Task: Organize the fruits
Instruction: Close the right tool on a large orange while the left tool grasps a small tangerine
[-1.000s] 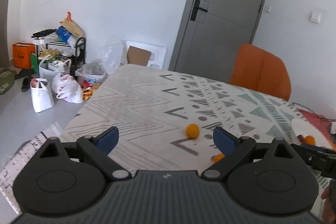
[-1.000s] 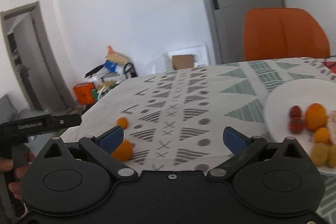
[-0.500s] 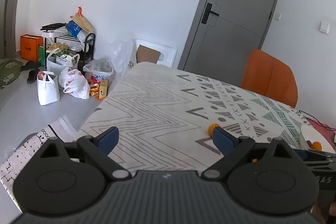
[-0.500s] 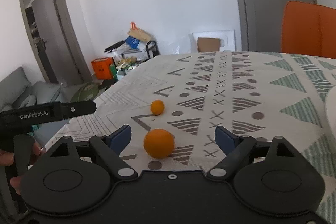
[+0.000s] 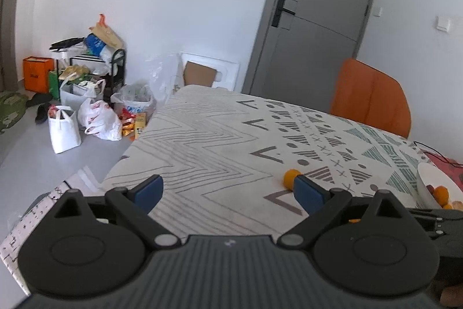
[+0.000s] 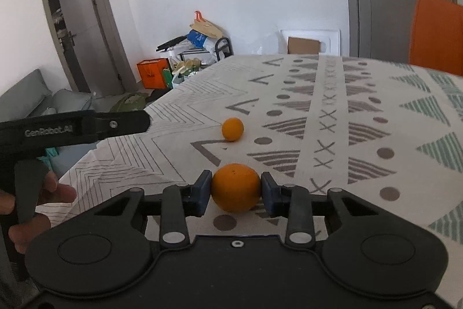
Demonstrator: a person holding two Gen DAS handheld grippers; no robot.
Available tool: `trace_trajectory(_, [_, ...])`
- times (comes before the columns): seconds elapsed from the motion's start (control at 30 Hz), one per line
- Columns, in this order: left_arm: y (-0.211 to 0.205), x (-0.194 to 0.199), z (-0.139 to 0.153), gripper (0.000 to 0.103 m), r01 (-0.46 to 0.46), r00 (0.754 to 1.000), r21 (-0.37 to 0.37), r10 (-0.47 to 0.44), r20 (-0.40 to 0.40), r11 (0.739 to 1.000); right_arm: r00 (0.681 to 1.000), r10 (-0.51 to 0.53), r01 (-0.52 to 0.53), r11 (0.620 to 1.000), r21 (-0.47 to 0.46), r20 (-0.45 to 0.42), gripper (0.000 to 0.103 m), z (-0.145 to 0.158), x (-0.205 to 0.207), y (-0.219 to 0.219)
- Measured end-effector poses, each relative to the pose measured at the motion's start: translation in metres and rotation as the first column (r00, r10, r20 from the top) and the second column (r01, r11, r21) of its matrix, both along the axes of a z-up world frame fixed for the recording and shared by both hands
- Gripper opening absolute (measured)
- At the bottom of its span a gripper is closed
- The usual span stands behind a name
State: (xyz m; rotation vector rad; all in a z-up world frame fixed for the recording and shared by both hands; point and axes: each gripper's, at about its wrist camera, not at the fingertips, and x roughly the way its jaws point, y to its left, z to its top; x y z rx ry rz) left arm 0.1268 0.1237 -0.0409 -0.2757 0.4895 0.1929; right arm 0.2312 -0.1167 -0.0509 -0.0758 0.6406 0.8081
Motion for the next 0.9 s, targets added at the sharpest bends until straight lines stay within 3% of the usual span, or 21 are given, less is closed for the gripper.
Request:
trace_trajectory(0.3, [-0.019,0.027,0.000,0.091,0.053,0.999,0.031,-0.053,-0.014,0.998,0.998,-0.068,0.068,0.998,0.006,0.003,0.034,0.007,0.009,-0.023])
trace_trajectory(0.67, [-0.036,0.057,-0.008,0.061,0.104,0.993,0.060,-0.100,-0.069,0.993,0.988,-0.154,0.154,0.988,0.023,0.022,0.034,0.013,0.020,-0.056])
trace_trajectory(0.9, [-0.046,0.074,-0.013,0.056,0.139,0.987,0.086,-0.131,-0.092,0.987,0.974,-0.225,0.224,0.973,0.054,0.018,0.034,0.011,0.024,-0.080])
